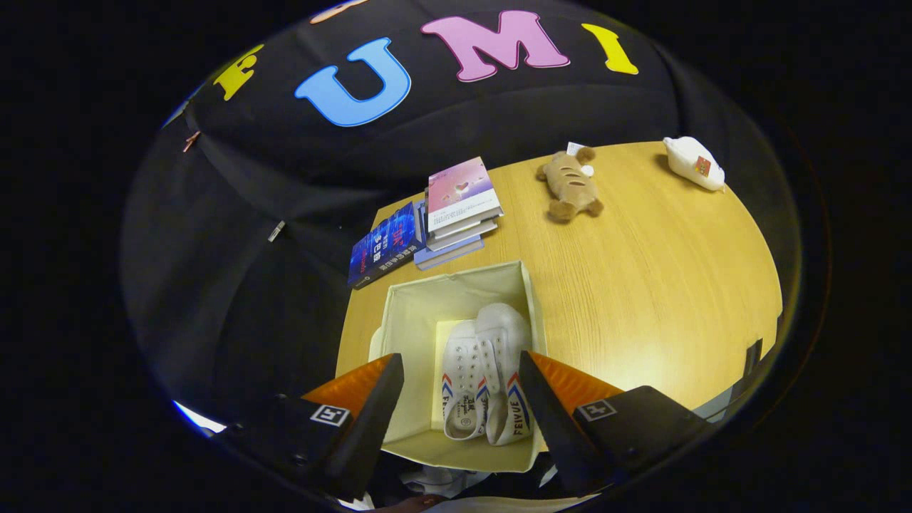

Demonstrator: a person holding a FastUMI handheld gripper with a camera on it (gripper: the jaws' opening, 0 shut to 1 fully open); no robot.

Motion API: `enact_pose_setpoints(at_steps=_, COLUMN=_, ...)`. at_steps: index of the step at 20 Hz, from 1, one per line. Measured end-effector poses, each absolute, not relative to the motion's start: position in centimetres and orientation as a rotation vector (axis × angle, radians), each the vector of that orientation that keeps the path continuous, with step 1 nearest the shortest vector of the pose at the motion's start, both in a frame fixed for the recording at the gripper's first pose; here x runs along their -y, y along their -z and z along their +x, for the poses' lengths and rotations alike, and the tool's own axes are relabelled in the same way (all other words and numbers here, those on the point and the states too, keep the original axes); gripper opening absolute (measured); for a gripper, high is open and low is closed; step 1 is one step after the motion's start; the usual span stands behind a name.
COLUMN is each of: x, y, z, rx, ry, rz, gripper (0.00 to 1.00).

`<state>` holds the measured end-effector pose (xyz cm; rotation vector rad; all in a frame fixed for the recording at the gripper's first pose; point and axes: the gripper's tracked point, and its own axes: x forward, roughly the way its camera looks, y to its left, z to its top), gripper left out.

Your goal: Open the storage box then place both shoes into the box .Put the left shoe in first, then the right shoe, with the right side of both shoes facing outward in a uniform manner.

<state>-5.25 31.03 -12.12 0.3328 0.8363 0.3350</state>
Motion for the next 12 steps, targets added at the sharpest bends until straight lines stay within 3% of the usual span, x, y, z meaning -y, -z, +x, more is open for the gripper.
enact_pose_setpoints(at_steps=12, x=-18.0, y=2.3, z=-0.4, rx=-0.443, ry=-0.36, rz=0.134, gripper=0.99)
